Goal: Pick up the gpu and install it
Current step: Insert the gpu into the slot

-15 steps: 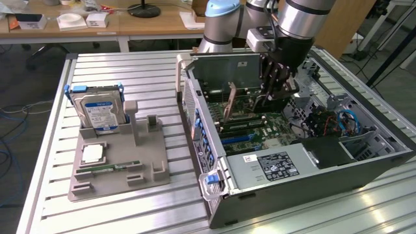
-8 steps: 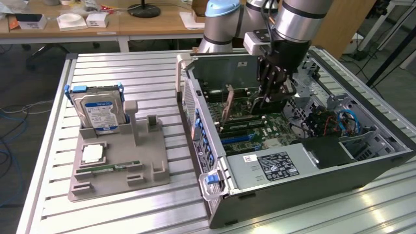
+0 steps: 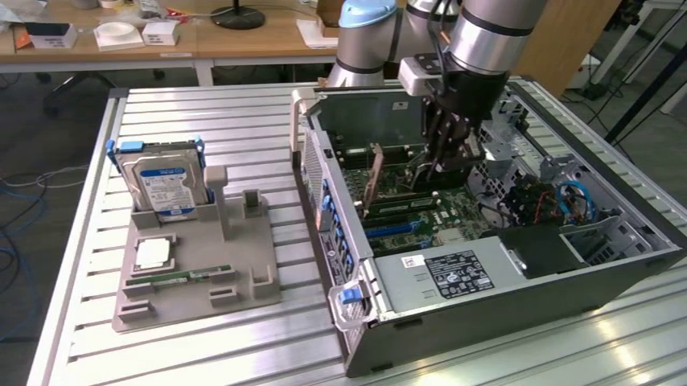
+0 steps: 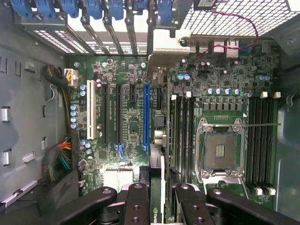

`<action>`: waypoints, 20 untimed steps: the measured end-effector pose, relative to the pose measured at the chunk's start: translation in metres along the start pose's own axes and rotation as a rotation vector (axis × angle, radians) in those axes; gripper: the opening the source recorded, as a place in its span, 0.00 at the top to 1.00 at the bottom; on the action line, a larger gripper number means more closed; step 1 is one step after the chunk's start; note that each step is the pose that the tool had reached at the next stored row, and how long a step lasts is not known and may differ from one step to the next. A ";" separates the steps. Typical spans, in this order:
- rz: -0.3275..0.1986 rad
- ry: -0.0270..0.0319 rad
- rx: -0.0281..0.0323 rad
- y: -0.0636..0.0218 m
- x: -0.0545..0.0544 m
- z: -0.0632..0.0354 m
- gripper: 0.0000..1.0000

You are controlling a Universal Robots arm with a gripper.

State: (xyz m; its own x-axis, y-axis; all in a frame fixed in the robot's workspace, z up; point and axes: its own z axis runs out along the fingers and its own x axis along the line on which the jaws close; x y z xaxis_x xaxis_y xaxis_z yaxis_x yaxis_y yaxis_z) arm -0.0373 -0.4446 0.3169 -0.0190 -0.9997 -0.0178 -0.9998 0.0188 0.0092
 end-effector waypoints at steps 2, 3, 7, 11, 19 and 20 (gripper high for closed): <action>0.000 0.0000 0.0006 0.0007 0.000 0.0012 0.74; 0.000 0.0000 0.0008 0.0010 0.000 0.0018 0.74; 0.000 0.0000 0.0017 0.0021 0.000 0.0040 0.74; 0.000 -0.0001 0.0029 0.0028 0.000 0.0055 0.74; -0.001 -0.0003 0.0101 0.0066 0.000 0.0101 0.74; -0.001 -0.0003 0.0102 0.0071 0.000 0.0109 0.74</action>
State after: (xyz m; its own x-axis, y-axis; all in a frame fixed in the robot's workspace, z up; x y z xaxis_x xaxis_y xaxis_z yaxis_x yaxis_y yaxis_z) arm -0.0445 -0.4446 0.3060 -0.0181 -0.9997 -0.0181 -0.9998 0.0182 -0.0009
